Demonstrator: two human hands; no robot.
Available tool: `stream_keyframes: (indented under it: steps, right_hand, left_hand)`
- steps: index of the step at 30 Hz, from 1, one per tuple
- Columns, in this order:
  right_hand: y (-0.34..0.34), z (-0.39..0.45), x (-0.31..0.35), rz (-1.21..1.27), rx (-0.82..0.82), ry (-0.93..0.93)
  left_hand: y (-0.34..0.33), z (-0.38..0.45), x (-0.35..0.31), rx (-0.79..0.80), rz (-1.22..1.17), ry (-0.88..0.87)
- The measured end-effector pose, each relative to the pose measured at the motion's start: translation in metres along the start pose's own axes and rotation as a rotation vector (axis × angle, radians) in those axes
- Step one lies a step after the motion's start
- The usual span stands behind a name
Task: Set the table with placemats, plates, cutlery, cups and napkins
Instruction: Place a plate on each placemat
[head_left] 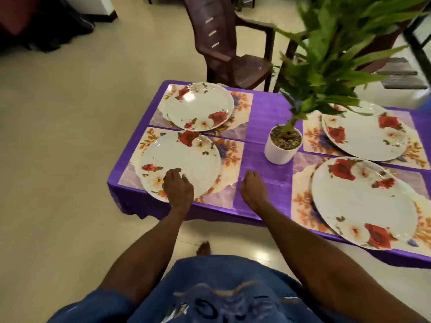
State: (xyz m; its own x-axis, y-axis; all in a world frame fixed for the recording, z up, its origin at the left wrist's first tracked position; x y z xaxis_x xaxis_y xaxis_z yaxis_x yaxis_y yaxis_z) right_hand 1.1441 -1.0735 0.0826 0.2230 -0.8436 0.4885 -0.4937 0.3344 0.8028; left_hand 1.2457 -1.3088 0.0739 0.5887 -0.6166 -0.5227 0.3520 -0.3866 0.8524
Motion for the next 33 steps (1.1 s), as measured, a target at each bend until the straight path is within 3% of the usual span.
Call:
stream_keyframes:
  steps: [4,9,21,33]
  right_hand:
    - [-0.032,0.031,0.048,0.144,0.031,-0.065]
    - [-0.049,0.055,0.072,0.231,0.012,-0.203]
    - [-0.056,0.073,0.069,0.278,0.021,-0.398]
    - [-0.062,0.076,0.062,0.283,0.072,-0.385]
  left_hand:
    - [0.032,0.055,0.067,0.035,0.007,0.184]
    - [0.055,0.103,0.114,0.178,-0.063,0.284]
    - [0.044,0.137,0.142,0.257,-0.043,0.293]
    - [0.043,0.128,0.141,0.271,-0.002,0.161]
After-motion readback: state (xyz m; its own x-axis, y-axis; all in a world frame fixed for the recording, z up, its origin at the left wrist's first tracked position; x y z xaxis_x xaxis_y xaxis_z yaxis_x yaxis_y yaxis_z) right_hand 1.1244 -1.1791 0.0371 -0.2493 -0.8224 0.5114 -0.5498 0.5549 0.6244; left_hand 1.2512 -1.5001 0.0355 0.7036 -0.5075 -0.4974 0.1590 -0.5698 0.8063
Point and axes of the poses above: each hand's wrist, its own z-axis towards the middle knuckle, its own y-axis out of the back of the hand, x = y × z, the point moved 5 cm from there along z, towards the middle knuckle, and after that the axes turned 12 degrees about x, right-handed, at the moved point
